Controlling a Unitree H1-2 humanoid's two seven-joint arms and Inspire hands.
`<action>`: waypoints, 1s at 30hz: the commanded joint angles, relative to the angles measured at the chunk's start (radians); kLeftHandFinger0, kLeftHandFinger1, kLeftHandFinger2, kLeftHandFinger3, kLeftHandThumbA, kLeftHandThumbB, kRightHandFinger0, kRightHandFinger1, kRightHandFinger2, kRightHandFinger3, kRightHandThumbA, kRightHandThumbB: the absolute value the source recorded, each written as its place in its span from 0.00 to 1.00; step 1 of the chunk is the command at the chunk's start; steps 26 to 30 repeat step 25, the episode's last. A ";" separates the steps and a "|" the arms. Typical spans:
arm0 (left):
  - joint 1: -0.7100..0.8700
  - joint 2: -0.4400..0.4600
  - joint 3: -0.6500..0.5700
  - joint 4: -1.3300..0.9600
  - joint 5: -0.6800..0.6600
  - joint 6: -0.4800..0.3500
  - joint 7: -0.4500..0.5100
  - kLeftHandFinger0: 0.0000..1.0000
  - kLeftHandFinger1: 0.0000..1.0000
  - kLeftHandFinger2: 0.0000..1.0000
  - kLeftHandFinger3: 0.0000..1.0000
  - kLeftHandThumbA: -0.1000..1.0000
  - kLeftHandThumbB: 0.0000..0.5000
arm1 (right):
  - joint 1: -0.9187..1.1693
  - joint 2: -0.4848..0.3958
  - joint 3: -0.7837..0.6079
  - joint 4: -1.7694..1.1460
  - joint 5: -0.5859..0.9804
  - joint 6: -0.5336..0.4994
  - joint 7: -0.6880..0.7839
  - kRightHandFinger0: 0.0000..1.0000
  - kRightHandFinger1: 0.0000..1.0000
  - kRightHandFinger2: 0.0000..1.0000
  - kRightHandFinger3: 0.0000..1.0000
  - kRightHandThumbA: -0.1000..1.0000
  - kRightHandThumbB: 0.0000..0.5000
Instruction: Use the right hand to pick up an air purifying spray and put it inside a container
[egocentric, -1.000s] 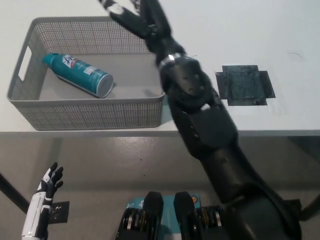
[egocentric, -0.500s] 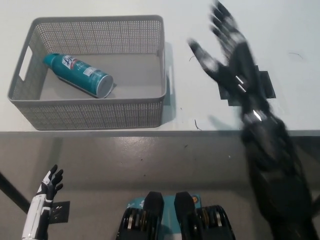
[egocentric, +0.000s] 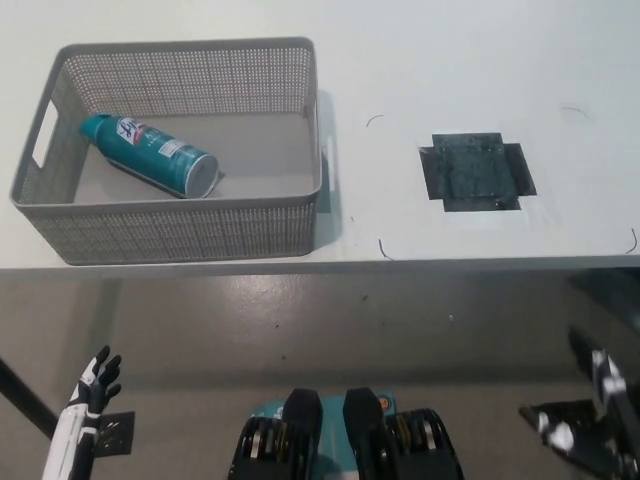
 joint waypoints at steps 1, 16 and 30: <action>0.016 -0.002 0.025 -0.027 -0.018 -0.031 0.027 1.00 1.00 1.00 1.00 1.00 0.26 | -0.040 -0.014 -0.027 0.101 0.080 -0.183 0.050 1.00 1.00 1.00 1.00 0.97 0.81; 0.014 0.008 0.034 -0.015 0.029 -0.078 0.026 1.00 1.00 1.00 1.00 1.00 0.41 | -0.078 0.023 -0.062 0.074 0.136 -0.080 0.083 1.00 1.00 1.00 1.00 0.98 0.72; 0.005 0.009 0.031 -0.004 0.052 -0.096 0.035 1.00 1.00 1.00 1.00 1.00 0.43 | -0.079 0.027 -0.074 0.079 0.110 -0.085 0.071 1.00 1.00 1.00 1.00 1.00 0.66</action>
